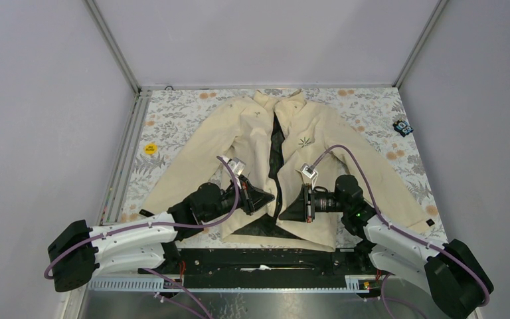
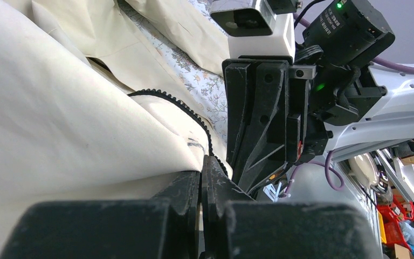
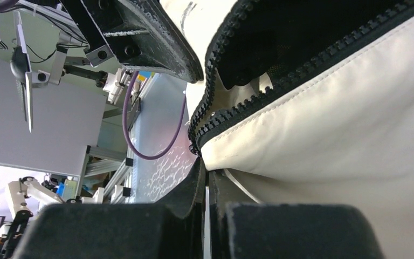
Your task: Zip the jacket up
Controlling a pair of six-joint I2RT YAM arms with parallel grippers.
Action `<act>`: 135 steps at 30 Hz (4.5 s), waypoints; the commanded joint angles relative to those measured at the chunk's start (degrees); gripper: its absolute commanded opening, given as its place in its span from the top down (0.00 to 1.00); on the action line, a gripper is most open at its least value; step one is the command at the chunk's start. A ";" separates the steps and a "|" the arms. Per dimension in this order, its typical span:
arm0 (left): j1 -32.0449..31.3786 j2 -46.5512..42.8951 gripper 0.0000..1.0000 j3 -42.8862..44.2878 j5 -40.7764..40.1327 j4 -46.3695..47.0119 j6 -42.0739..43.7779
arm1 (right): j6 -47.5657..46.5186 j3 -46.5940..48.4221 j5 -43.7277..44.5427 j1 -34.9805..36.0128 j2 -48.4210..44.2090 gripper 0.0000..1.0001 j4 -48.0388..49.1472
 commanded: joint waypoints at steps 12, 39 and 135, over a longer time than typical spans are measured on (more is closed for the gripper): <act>-0.12 -1.34 1.00 -0.26 -1.26 4.25 0.09 | 14.08 0.83 1.19 -0.11 1.31 1.00 10.62; -0.50 -0.39 1.00 0.85 -2.95 3.36 0.37 | 18.41 1.45 3.70 -0.07 0.86 1.00 3.52; 6.46 0.26 0.74 -2.42 16.87 -0.45 -27.47 | 12.65 5.92 4.00 -0.42 0.48 1.00 -8.32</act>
